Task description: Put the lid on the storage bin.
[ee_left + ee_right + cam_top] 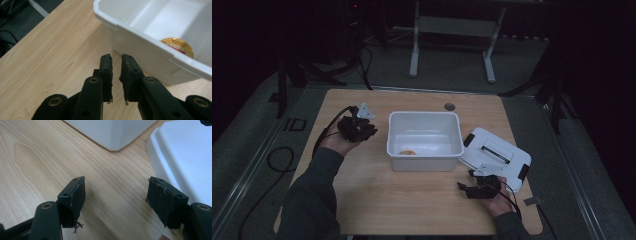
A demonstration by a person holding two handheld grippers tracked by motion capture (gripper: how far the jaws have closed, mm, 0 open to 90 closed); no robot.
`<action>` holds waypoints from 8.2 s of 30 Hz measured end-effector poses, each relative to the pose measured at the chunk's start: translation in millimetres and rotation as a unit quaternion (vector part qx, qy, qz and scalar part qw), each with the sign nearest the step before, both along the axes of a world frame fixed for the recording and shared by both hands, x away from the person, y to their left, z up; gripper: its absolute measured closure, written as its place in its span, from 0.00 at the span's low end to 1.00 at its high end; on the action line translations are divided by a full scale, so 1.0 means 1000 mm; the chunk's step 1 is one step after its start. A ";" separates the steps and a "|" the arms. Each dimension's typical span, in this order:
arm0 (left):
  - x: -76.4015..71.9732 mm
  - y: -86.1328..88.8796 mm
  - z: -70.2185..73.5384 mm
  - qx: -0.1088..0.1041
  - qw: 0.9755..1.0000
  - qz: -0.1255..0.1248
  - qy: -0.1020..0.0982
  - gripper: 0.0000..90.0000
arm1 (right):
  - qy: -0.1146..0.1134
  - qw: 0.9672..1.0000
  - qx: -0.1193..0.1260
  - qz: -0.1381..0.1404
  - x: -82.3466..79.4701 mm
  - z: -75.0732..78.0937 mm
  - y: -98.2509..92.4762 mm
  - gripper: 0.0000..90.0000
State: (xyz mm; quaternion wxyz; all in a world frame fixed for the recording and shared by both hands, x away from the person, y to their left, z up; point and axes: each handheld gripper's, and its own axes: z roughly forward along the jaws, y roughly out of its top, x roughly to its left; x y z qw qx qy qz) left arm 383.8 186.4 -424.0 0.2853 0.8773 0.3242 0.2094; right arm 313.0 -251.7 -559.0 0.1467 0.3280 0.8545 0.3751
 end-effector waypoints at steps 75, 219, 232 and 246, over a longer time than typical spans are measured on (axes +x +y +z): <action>-0.032 0.014 -0.130 -0.106 0.992 0.061 -0.010 0.67 | -0.064 0.991 -0.113 -0.027 0.029 0.097 -0.046 0.56; -0.032 0.013 -0.137 -0.110 0.993 0.047 0.001 0.67 | 0.107 0.920 -0.368 0.089 0.113 0.145 -0.047 0.94; -0.032 0.013 -0.137 -0.108 0.993 0.048 0.001 0.67 | 0.090 0.916 -0.380 0.097 0.110 0.166 -0.047 0.94; -0.032 0.013 -0.137 -0.109 0.993 0.049 0.001 0.66 | 0.083 0.913 -0.388 0.095 0.108 0.185 -0.052 0.94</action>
